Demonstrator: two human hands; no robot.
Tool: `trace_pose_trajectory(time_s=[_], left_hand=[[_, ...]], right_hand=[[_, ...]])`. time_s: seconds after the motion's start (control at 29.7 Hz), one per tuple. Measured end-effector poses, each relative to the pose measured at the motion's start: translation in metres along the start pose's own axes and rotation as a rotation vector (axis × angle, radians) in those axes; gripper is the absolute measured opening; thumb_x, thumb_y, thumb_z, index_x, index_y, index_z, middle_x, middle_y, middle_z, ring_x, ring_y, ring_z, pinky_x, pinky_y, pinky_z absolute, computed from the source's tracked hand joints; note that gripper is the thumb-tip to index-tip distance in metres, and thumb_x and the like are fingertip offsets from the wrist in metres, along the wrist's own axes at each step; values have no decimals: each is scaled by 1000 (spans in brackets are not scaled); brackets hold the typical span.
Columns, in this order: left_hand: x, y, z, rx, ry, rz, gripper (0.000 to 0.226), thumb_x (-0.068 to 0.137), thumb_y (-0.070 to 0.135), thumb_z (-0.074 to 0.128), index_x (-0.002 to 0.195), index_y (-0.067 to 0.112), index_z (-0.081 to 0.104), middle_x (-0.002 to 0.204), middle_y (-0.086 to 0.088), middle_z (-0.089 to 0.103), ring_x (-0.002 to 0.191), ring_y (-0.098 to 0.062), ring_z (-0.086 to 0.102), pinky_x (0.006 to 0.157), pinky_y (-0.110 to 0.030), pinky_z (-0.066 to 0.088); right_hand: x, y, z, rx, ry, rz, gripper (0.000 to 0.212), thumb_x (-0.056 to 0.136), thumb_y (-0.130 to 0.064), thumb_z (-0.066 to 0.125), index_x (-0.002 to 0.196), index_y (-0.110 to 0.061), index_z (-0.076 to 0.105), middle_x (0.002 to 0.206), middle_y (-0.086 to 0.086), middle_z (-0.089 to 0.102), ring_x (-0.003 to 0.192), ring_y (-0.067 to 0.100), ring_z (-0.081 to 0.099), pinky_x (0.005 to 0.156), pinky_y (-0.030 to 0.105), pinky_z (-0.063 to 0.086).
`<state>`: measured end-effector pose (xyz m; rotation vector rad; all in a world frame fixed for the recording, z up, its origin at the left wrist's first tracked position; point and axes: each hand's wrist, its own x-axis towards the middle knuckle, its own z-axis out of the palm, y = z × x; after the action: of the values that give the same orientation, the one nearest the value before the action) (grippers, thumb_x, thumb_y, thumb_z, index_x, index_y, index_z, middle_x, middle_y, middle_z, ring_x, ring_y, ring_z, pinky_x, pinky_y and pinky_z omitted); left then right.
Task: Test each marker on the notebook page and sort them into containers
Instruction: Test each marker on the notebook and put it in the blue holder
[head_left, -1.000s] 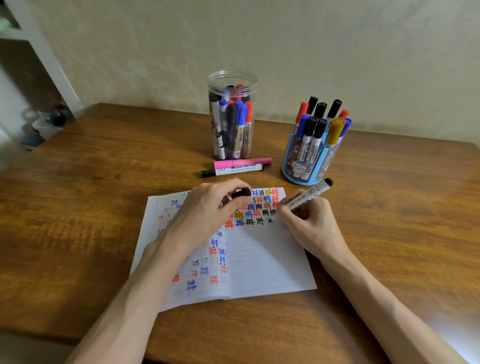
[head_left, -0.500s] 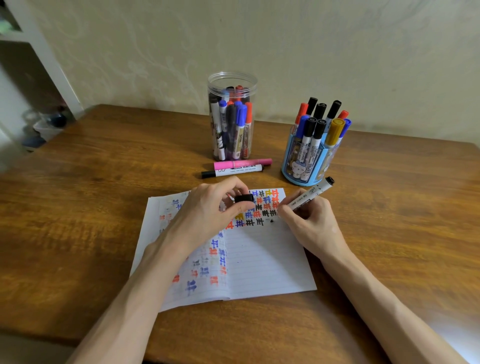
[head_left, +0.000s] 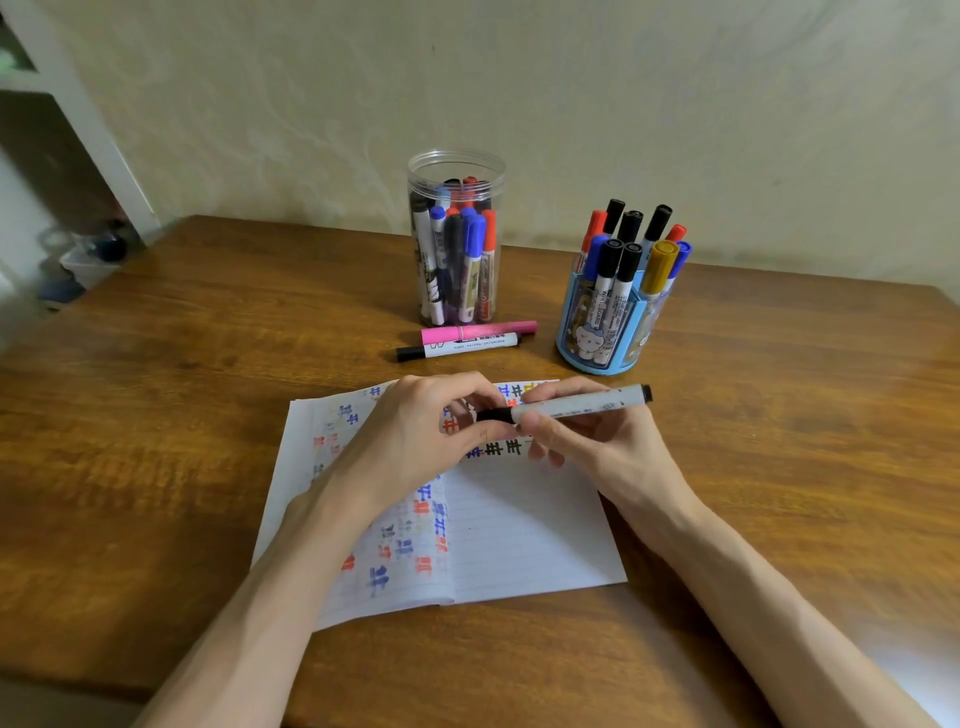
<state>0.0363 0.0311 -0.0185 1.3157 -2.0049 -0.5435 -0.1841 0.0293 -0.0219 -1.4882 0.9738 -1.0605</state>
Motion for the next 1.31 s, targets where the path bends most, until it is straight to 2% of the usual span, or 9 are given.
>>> trace_pose_trajectory(time_s=[0.07,0.17,0.27,0.4,0.67,0.84,0.98,1.14,1.31], left_hand=[[1,0,0,7,25,10,47,76,67,55,109,37,72,98,29,68,97,4,66,77,-17,57],[3,-3,1,8,60,24,36,85,47,65,115,30,75,101,27,66,101,5,64,81,-13,54],[4,-5,3,25,48,24,26,89,32,72,115,26,75,102,20,69,101,5,64,79,-13,55],[2,-6,3,88,73,66,23,90,27,73,113,23,77,102,12,73,91,-2,68,77,-20,55],[2,-2,6,145,111,144,19,91,17,74,108,13,79,93,4,75,78,-6,65,67,-19,52],[3,-3,6,113,121,122,18,91,19,74,108,16,78,95,8,73,85,-7,67,69,-23,54],[3,5,0,-78,136,24,22,88,36,67,106,23,71,100,17,68,103,3,64,75,-11,52],[-3,22,-21,-292,183,25,13,91,23,74,102,15,73,101,5,70,97,-12,68,74,-16,53],[-49,30,-67,-333,253,-30,18,93,26,70,102,11,73,94,5,74,95,-19,69,78,-20,53]], right_hand=[[0,-2,-2,107,-23,83,23,97,-27,73,113,-11,78,99,14,79,83,29,73,72,39,55],[3,-3,-8,241,-22,192,25,105,-26,61,114,-11,80,98,14,78,80,28,65,73,38,52],[4,-3,-17,166,72,175,16,95,-28,74,99,-15,81,80,10,68,77,25,58,73,39,51],[2,-5,-26,-2,21,106,18,88,-23,79,99,-9,80,89,11,79,75,24,73,72,37,63],[2,6,-21,-110,40,-23,16,93,-20,75,102,-7,78,86,11,79,71,24,74,66,28,61],[3,8,-22,-131,14,-36,16,94,-21,75,101,-8,77,86,9,78,73,21,74,67,28,60],[8,4,-23,-131,-16,-56,16,94,-20,75,104,-9,78,92,3,80,89,18,77,73,30,61],[4,-2,-3,-118,-149,-119,17,89,-16,80,106,-12,79,106,2,81,99,20,77,80,28,61],[1,-23,36,-396,-431,-230,22,96,-10,74,115,-20,80,113,-15,78,108,5,72,96,20,54]])
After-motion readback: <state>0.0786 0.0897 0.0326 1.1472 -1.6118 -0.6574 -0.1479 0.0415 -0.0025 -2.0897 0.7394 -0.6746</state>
